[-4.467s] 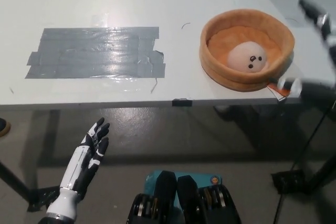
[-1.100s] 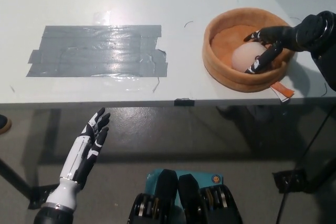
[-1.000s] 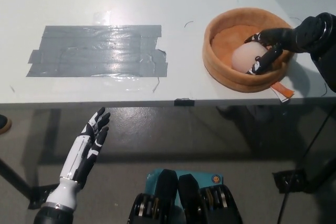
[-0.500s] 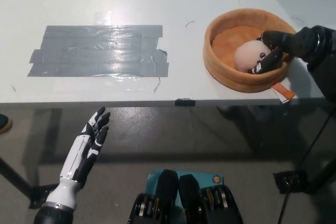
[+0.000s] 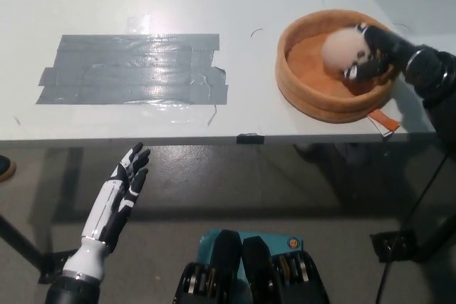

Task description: An emotional support dumpling is kept in a soft plate infront in the middle of the desk infront of the robot. The robot extends its right arm to pick up the dumpling and hands it to a person

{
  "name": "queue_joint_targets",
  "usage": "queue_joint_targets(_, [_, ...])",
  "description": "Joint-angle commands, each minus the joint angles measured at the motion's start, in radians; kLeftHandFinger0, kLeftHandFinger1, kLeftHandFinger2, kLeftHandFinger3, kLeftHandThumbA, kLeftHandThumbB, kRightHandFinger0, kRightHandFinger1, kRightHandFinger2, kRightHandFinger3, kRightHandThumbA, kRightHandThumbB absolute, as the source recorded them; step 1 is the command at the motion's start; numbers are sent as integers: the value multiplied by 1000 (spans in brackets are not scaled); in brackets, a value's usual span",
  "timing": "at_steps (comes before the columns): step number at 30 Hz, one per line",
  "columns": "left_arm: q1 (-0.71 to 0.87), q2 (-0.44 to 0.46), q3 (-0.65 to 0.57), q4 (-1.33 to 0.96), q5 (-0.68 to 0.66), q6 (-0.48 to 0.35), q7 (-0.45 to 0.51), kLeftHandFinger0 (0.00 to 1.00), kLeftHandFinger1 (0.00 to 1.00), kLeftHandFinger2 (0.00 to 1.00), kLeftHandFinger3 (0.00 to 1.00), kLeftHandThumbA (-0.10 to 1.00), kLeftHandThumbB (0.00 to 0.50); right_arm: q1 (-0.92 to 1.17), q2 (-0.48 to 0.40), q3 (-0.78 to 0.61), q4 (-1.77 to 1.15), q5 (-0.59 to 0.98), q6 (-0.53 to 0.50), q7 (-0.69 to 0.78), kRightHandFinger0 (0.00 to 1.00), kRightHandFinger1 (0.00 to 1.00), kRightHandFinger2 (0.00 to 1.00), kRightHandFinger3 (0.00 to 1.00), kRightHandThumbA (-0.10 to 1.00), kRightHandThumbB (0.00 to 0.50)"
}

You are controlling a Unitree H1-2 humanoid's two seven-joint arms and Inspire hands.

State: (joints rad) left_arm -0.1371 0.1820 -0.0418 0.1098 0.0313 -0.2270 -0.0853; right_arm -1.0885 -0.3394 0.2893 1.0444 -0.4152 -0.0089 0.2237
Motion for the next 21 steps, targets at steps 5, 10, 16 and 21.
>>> queue_joint_targets(5, [-80,21,6,0,4,-15,-15,1000,1000,1000,1000,910,361,-46,-19,-191,-248,122,-58,-108,191,643,927,943,-100,148])
queue_joint_targets(10, [-86,23,4,9,3,-29,-16,1000,1000,1000,1000,910,359,6,-14,-253,-461,144,11,-85,281,734,1000,1000,-100,149])
queue_joint_targets(16, [-84,22,4,3,2,-23,-16,1000,1000,1000,1000,912,352,63,37,-371,-673,290,111,-52,246,657,955,863,-100,140])
queue_joint_targets(21, [-82,19,2,5,4,-21,-15,1000,1000,1000,1000,913,361,119,100,-438,-806,406,162,-26,184,562,829,855,-100,141])
